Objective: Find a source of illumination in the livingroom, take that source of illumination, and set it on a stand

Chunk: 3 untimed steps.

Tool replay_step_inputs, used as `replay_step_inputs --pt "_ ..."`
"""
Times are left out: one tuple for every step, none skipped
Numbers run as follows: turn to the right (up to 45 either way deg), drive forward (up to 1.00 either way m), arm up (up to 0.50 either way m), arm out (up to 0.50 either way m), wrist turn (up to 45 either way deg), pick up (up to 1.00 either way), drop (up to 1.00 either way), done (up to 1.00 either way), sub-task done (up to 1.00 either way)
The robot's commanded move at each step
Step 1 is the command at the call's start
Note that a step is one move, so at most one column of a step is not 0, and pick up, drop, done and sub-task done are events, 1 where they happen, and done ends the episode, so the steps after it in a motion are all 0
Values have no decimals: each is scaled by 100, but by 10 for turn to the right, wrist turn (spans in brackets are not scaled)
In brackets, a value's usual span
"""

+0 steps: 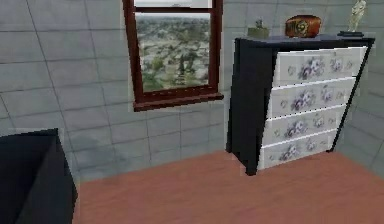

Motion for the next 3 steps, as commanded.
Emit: replay_step_inputs --pt "0 25 0 0 0 0 0 0 0" --pt "-180 0 0 0 0 0 0 0 0" --pt "0 85 0 0 0 0 0 0 0"
